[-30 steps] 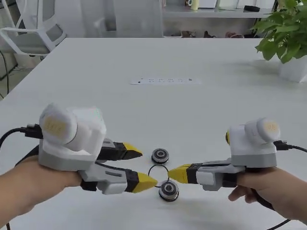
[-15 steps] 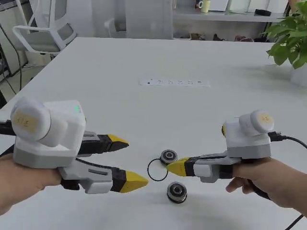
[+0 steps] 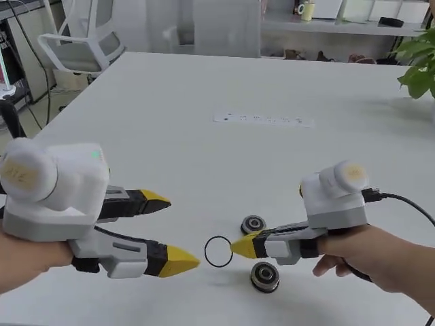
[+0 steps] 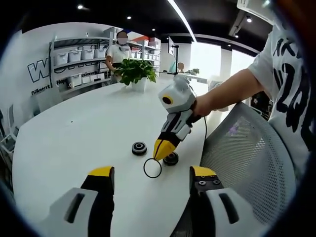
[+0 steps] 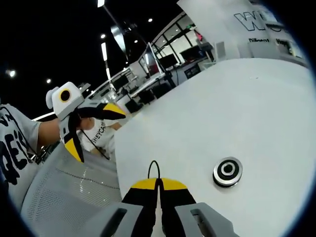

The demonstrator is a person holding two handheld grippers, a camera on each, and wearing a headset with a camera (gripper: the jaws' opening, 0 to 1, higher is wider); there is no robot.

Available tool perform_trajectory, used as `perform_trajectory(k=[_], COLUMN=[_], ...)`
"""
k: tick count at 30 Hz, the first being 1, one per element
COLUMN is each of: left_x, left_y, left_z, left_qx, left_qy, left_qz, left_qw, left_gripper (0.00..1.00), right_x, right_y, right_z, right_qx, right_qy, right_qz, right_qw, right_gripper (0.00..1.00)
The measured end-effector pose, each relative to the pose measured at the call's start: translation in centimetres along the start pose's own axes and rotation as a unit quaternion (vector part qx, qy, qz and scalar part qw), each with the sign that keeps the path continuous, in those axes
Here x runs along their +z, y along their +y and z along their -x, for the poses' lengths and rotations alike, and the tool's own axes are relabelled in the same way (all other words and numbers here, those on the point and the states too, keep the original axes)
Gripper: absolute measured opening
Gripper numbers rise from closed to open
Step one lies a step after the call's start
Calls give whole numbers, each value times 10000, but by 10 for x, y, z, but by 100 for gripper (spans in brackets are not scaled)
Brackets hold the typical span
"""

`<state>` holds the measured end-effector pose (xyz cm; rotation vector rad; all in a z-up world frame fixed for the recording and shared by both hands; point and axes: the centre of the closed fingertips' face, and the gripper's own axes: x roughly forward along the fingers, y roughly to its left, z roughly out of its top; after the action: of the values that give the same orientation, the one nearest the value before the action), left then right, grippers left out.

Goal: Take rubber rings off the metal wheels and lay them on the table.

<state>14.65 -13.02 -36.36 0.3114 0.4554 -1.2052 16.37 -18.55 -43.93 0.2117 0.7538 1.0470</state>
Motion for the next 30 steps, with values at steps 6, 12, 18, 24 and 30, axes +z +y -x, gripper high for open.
perform_trajectory(k=[6, 12, 18, 24, 30], left_x=[-5, -9, -10, -12, -10], left_y=[3, 4, 5, 5, 4], left_z=[5, 7, 7, 5, 1], left_qx=[47, 81, 85, 58, 18], left_qy=[34, 68, 65, 104, 128], left_qz=[68, 77, 103, 116, 111], left_qw=[10000, 9999, 9999, 9999, 9999], left_gripper=[60, 60, 60, 60, 60], right_x=[-8, -12, -15, -14, -13], right_y=[-5, -10, -18, -21, -18], right_z=[-10, -15, -16, -15, -8], right_qx=[-60, -154, -301, -396, -405], right_qy=[228, 338, 421, 397, 343], right_qz=[55, 175, 413, 617, 758], right_qw=[9997, 9992, 9978, 9965, 9957], right_gripper=[0, 0, 0, 13, 22])
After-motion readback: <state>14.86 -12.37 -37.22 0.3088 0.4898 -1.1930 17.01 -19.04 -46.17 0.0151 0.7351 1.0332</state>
